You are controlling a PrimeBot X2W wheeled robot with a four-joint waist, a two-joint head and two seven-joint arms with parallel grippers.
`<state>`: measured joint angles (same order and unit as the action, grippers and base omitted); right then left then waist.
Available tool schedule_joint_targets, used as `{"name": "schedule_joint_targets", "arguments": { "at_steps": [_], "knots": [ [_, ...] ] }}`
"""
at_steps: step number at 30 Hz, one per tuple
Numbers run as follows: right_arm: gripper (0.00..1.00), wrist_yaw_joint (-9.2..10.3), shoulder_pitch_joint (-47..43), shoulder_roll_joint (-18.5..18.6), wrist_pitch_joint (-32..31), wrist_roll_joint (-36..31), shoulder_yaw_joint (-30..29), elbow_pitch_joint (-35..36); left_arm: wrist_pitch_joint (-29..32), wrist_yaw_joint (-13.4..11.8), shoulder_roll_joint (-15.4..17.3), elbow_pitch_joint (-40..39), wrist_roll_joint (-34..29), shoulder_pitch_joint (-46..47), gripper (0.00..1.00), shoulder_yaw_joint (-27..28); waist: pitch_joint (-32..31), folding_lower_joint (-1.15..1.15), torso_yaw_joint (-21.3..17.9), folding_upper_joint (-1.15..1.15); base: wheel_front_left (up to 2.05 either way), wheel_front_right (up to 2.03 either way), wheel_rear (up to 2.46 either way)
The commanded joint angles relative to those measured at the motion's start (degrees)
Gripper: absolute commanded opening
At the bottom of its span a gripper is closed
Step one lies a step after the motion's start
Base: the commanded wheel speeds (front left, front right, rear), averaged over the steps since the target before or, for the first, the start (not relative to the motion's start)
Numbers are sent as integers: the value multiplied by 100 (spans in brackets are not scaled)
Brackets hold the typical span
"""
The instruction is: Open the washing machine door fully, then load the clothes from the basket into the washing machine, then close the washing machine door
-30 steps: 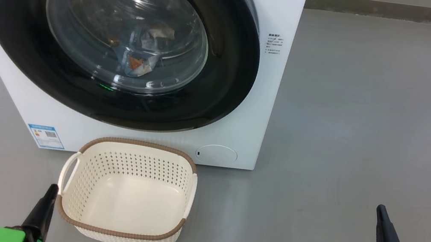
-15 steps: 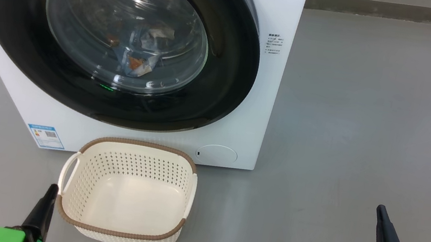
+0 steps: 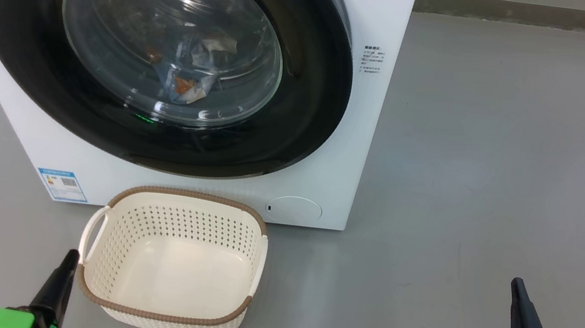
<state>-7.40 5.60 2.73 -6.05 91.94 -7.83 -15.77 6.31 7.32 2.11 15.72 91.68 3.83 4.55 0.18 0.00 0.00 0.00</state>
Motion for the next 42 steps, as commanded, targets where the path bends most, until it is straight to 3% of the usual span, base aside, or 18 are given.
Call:
{"name": "schedule_joint_targets", "arguments": {
  "at_steps": [1,42],
  "knots": [
    [0,-9,59,15,-48,18,125,175,18,17,76,-167,49,236,0,197,0,0,0,0,0,0,0],
    [0,-9,59,15,-49,17,124,175,17,17,76,-167,49,236,0,196,0,0,0,0,0,0,0]
  ]
}}
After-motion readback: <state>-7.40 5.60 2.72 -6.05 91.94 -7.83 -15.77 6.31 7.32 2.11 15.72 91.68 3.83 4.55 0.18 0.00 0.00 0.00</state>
